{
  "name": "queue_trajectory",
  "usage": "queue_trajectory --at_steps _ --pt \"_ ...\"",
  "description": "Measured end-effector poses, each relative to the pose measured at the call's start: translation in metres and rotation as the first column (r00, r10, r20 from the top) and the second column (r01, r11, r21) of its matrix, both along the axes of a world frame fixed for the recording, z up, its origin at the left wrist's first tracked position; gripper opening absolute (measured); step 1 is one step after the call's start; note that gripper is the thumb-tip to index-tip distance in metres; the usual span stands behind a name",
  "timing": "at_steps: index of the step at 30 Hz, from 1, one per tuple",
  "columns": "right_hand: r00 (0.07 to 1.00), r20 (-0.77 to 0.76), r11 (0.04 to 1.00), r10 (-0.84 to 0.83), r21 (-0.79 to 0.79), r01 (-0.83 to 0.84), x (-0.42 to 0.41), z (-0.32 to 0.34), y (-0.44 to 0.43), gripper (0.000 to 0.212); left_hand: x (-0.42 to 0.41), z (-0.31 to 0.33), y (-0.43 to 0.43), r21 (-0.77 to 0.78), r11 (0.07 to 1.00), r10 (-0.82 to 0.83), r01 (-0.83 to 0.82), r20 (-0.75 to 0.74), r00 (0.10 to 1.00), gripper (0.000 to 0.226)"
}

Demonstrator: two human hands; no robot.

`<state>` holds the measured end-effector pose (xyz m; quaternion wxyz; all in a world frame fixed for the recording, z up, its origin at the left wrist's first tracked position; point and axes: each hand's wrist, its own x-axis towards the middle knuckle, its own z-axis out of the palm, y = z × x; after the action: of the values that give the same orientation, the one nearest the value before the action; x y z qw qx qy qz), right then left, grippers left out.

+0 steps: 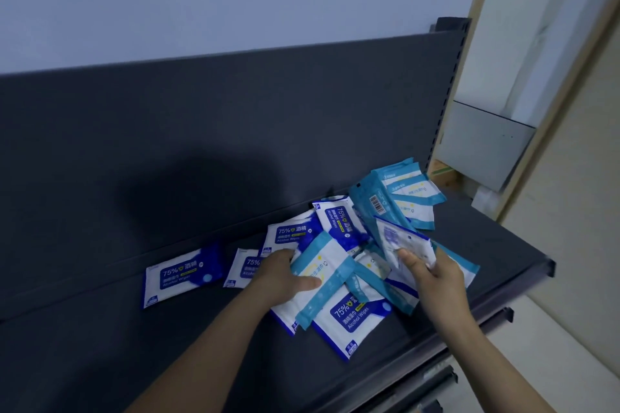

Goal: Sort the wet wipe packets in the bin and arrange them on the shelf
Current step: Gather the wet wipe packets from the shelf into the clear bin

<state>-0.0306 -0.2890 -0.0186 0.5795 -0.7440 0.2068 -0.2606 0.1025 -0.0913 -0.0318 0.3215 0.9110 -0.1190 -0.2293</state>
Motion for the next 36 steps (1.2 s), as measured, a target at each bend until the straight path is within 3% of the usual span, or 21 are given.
queue_trajectory --at_steps 4,8,11,15,18,24,29,36 --pt "1.0 0.016 0.999 0.019 0.037 -0.02 -0.003 -0.001 -0.001 0.007 -0.005 0.0 0.003 -0.049 0.998 0.047 -0.045 0.045 0.998 0.06" --pt "0.998 0.037 0.997 0.045 0.058 -0.047 -0.001 0.002 0.0 0.008 -0.01 0.005 0.013 -0.045 0.995 0.091 -0.088 0.065 0.994 0.072" --pt "0.996 0.058 0.996 0.07 0.048 -0.072 0.002 0.006 0.004 0.01 -0.015 0.011 0.025 -0.122 0.989 0.092 -0.086 0.043 0.995 0.056" --pt "0.993 0.068 0.995 0.093 0.021 -0.094 0.005 0.01 0.01 0.01 -0.023 0.025 0.041 -0.158 0.982 0.121 -0.101 0.125 0.985 0.027" --pt "0.985 0.099 0.987 0.145 0.056 -0.151 0.007 0.012 0.015 0.007 -0.03 0.037 0.053 -0.167 0.976 0.171 -0.14 0.186 0.968 0.028" --pt "0.967 0.127 0.973 0.221 0.047 -0.228 0.01 0.014 0.022 0.017 -0.051 0.064 0.067 -0.246 0.939 0.31 -0.24 0.309 0.899 0.031" --pt "0.956 0.129 0.963 0.265 0.022 -0.27 0.012 0.014 0.029 0.015 -0.075 0.084 0.081 -0.396 0.864 0.453 -0.311 0.343 0.823 0.029" --pt "0.916 0.144 0.924 0.375 0.021 -0.382 0.018 0.009 0.074 0.015 -0.116 0.083 0.132 -0.474 0.769 0.62 -0.429 0.388 0.682 0.029"
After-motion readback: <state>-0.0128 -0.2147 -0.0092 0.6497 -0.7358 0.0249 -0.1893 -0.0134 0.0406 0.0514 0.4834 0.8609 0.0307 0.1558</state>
